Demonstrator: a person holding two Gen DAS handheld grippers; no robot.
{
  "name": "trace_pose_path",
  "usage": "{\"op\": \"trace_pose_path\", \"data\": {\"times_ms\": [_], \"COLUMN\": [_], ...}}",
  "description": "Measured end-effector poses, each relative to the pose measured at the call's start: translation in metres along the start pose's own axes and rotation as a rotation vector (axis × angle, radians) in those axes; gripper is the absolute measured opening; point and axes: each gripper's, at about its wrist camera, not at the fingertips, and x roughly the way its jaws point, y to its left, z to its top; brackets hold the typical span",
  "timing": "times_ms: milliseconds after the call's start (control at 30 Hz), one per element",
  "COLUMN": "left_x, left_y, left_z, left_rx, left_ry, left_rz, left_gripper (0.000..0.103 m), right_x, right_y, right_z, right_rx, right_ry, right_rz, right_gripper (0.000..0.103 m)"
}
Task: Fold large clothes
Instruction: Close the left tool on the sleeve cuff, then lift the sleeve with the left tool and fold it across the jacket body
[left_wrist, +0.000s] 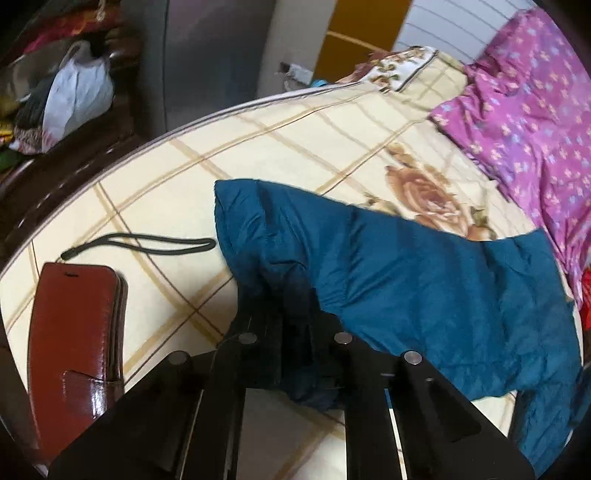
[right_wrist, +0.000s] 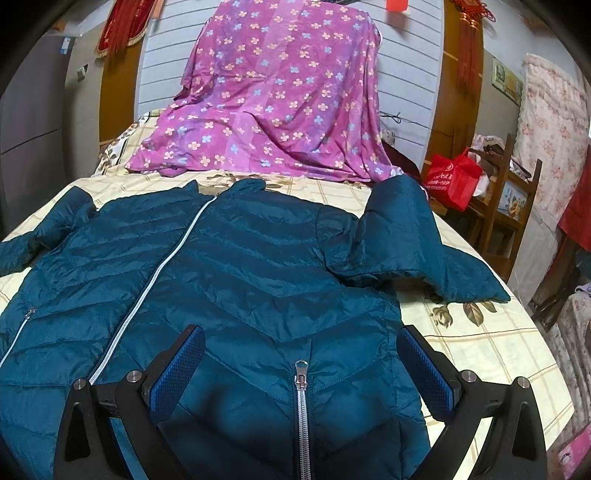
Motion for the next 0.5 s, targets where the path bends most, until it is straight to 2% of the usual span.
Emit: {"op": "trace_pose_path", "data": {"times_ms": [167, 300, 500], "left_x": [-0.039, -0.065, -0.090], "left_y": [-0.009, -0.041, -0.095], "left_z": [0.006, 0.010, 0.008], "left_rx": [-0.019, 0.017, 0.072], "left_ry": [-0.088, -0.122, -0.140], "left_rz": [-0.142, -0.247, -0.355], "left_gripper": [0.008, 0.008, 0.008], "right_x": [-0.005, -0.008, -0.010], "right_y": [-0.007, -0.011, -0.013], "right_z": [0.000, 0.000, 0.000], "right_rx": [0.024, 0.040, 0.038], "right_ry": [-0.012, -0.021, -0.029], "right_rz": [0.004, 0.009, 0.012], "right_gripper": [0.103, 0.103, 0.103]}}
